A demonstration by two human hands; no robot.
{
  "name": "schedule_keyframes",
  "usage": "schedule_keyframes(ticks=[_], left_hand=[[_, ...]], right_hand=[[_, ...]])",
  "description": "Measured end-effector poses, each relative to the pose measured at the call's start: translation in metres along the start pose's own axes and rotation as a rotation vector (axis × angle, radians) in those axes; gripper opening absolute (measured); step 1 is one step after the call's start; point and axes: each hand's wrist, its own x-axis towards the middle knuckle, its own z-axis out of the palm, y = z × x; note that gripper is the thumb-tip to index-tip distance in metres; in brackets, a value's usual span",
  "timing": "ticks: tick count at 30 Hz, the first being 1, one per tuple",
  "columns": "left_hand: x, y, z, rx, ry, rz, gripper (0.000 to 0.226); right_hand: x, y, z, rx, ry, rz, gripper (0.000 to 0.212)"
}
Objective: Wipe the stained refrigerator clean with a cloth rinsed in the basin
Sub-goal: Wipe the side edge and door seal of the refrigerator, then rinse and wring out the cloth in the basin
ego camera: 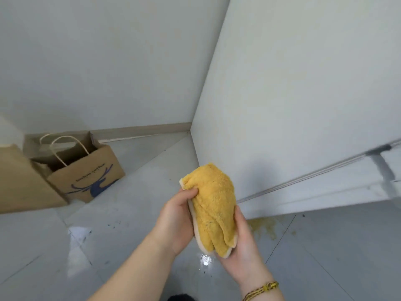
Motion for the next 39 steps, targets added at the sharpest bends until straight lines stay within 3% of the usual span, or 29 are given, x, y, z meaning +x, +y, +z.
schedule_keyframes(ticks=[3,7,10,12,15,16,20,28,34,39], left_hand=[[-0.059,0.047,0.019,0.094,0.009,0.119,0.033],[-0.135,0.109,0.037,0.405,0.183,0.233,0.021],[-0.185,0.136,0.044,0.633,0.222,0.237,0.023],[-0.210,0.143,0.046,0.682,0.257,0.247,0.023],[-0.248,0.145,0.047,0.583,0.394,0.378,0.022],[-0.259,0.143,0.047,0.539,0.440,0.431,0.019],[-0.307,0.125,0.046,0.461,0.620,0.624,0.012],[-0.379,-0.017,0.054,0.122,0.824,0.692,0.011],[-0.448,-0.122,0.025,-0.178,1.068,0.769,0.010],[-0.495,-0.199,0.005,-0.363,1.235,0.814,0.012]], right_hand=[[-0.048,-0.020,0.046,-0.095,-0.033,-0.059,0.046],[-0.109,-0.051,0.104,-0.307,-0.109,-0.179,0.059],[-0.144,-0.060,0.143,-0.492,-0.140,-0.242,0.019],[-0.160,-0.058,0.161,-0.571,-0.169,-0.242,0.022],[-0.185,-0.050,0.182,-0.577,-0.377,-0.177,0.074],[-0.191,-0.045,0.185,-0.586,-0.433,-0.145,0.078],[-0.216,-0.024,0.194,-0.785,-0.518,-0.157,0.044],[-0.269,0.015,0.143,-1.079,-0.691,-0.196,0.044],[-0.316,0.094,0.111,-1.316,-0.955,-0.059,0.037],[-0.345,0.165,0.078,-1.459,-1.075,0.092,0.036]])
